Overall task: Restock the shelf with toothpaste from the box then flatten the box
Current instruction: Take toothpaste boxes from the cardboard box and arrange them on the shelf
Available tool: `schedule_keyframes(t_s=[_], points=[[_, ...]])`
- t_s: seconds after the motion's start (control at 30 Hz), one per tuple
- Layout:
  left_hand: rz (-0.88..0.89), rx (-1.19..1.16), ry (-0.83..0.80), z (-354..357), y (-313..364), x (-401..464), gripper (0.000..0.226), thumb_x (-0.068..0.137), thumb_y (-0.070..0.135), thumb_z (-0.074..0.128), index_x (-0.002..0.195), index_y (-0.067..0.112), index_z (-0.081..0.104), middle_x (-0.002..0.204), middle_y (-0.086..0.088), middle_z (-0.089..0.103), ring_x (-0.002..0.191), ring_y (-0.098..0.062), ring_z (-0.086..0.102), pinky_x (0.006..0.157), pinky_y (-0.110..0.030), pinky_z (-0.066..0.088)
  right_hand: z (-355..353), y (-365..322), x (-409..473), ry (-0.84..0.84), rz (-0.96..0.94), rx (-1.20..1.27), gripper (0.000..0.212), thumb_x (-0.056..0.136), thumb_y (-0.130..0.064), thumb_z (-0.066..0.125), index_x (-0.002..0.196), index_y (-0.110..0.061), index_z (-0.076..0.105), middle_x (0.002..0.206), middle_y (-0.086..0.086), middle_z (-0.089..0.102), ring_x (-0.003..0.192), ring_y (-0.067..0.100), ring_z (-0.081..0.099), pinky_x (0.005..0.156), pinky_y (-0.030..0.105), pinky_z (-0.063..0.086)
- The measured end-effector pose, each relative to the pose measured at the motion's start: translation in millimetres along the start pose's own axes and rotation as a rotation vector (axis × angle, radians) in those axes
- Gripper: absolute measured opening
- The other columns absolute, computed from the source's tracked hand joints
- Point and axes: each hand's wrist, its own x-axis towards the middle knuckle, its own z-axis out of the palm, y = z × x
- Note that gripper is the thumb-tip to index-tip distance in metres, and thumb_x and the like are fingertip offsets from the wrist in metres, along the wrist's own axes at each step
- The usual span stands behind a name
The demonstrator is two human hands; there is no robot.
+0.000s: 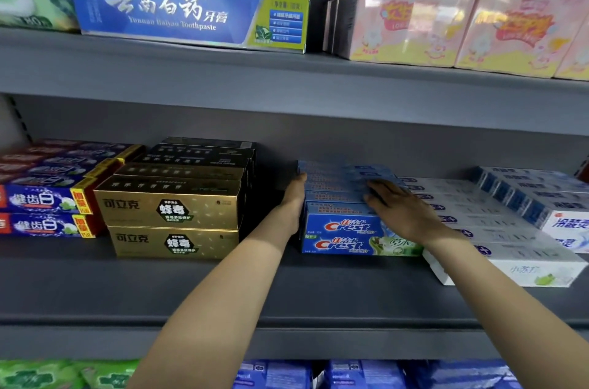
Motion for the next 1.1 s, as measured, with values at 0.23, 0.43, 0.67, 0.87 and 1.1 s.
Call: schedule_keyframes(t_s=[0.23,0.43,0.67,0.87,1.1], points=[[-0.012,-0.072,0.012,5.0,0.3,1.6,0.039,0.099,0.042,0.037,0.078,0.013,0.053,0.076,-0.009,0.058,0.067,-0.022,0.057,0.067,-0.032,0.047,6.9,3.8,9.5,0.017,0.039,-0.003,0.058,0.095,-0.048,0.014,0.146,-0.022,0.025,0.156,0.001,0.018,0.143,0.024,0.019,0.117,0.042,0.019],[0.118,0.012,-0.049,-0.4,5.3,-11.8,0.04,0.099,0.045,0.035,0.077,0.017,0.055,0.073,-0.003,0.058,0.066,-0.018,0.055,0.062,-0.026,0.043,6.1,-7.0,-3.3,0.159,0.005,0.083,0.076,0.086,-0.064,0.005,0.144,-0.023,0.033,0.153,-0.001,0.029,0.143,0.019,0.022,0.118,0.04,0.013],[0.295,0.332,-0.048,6.9,-3.5,-22.6,0.051,0.073,0.023,0.07,0.12,0.022,0.05,0.115,-0.011,0.062,0.092,-0.025,0.067,0.08,-0.037,0.057,1.5,-23.9,-24.7,0.026,-0.131,-0.005,0.091,0.077,-0.065,0.058,0.149,-0.034,0.012,0.158,-0.011,0.011,0.144,0.015,0.016,0.116,0.034,0.012],[0.32,0.455,-0.008,2.4,1.8,-31.7,0.043,0.082,0.023,0.07,0.121,0.021,0.051,0.116,-0.008,0.064,0.097,-0.022,0.067,0.081,-0.031,0.055,0.6,-25.3,-20.2,0.039,-0.131,-0.033,0.097,0.073,-0.052,0.071,0.148,-0.035,0.011,0.154,-0.011,0.017,0.14,0.016,0.022,0.114,0.036,0.02],[0.545,0.85,0.134,3.7,5.8,-73.1,0.033,0.093,0.02,0.055,0.124,0.006,0.056,0.126,-0.007,0.056,0.12,-0.022,0.052,0.089,-0.021,0.039,0.6,-35.7,-27.5,0.053,-0.048,-0.061,0.096,0.076,-0.044,0.071,0.149,-0.027,0.011,0.153,-0.003,0.019,0.141,0.021,0.02,0.117,0.04,0.011]])
